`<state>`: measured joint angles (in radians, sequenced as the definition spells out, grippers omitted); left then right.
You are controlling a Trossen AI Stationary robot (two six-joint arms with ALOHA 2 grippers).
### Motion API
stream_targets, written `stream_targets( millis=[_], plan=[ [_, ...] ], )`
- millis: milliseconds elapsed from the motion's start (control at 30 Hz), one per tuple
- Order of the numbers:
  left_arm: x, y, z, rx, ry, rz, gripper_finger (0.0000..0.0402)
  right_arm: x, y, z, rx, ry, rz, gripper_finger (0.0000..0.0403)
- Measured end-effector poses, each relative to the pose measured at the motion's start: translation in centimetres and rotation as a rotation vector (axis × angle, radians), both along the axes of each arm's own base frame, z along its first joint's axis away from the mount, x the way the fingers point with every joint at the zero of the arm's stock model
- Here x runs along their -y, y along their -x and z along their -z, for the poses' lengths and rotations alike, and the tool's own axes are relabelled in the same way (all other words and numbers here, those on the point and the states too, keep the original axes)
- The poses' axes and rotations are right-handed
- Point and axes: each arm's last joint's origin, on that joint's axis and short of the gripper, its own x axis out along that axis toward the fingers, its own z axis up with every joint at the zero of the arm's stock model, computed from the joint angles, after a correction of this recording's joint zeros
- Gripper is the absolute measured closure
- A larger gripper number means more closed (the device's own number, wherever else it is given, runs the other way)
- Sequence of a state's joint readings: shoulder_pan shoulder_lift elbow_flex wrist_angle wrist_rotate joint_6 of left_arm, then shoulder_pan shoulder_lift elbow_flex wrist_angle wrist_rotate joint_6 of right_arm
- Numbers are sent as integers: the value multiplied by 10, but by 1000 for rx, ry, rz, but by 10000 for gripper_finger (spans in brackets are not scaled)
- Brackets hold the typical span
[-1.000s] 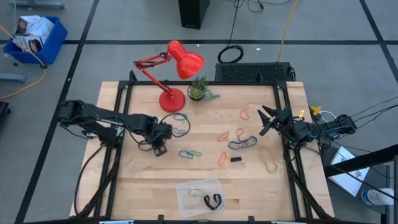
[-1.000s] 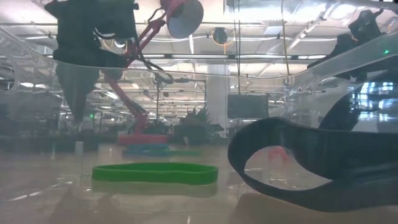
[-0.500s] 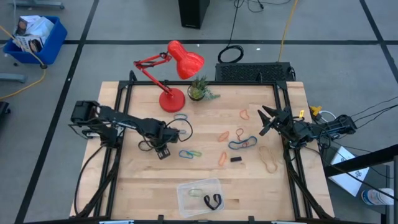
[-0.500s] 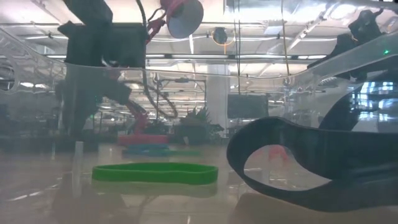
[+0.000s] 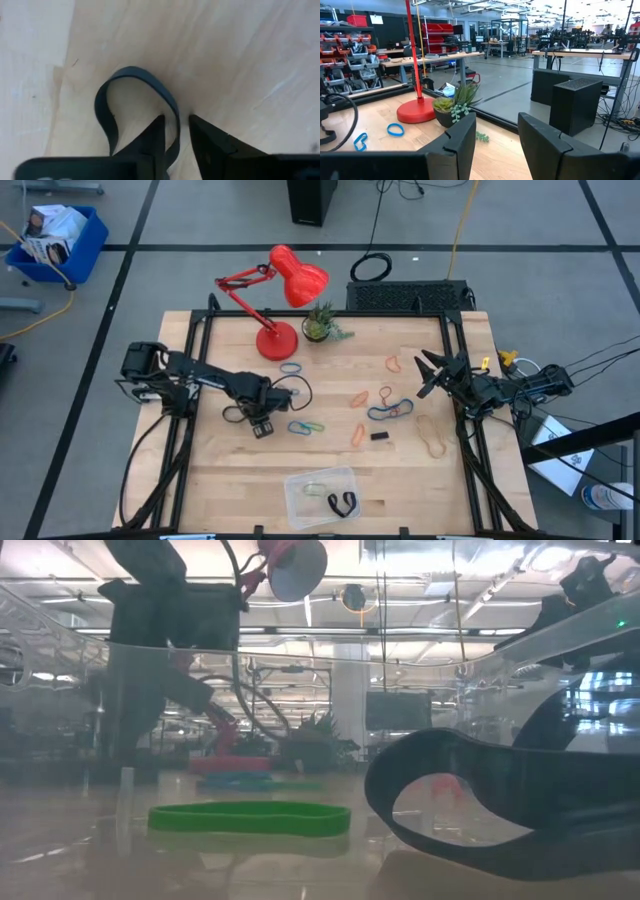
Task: Pick and place rubber bands into bin
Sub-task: Put the black rubber band into the transparent bin
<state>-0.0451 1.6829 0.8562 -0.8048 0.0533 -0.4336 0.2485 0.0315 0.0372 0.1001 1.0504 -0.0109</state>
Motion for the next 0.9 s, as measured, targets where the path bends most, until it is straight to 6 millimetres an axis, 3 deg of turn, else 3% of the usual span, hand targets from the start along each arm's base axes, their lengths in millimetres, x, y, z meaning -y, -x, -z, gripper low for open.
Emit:
stream_targets(
  millis=[200,433,533,700,900],
  plan=[
    [4,0,0,10,3,85,391,0,0,0,0,0,0,259],
    [7,0,-1,8,-16,133,396,0,0,0,0,0,0,259],
    [8,3,-11,49,-16,149,396,0,0,0,0,0,0,259],
    [13,12,-47,210,-17,184,398,0,0,0,0,0,-1,259],
    [16,36,-99,463,11,196,398,0,0,0,27,-27,-4,259]
  ],
)
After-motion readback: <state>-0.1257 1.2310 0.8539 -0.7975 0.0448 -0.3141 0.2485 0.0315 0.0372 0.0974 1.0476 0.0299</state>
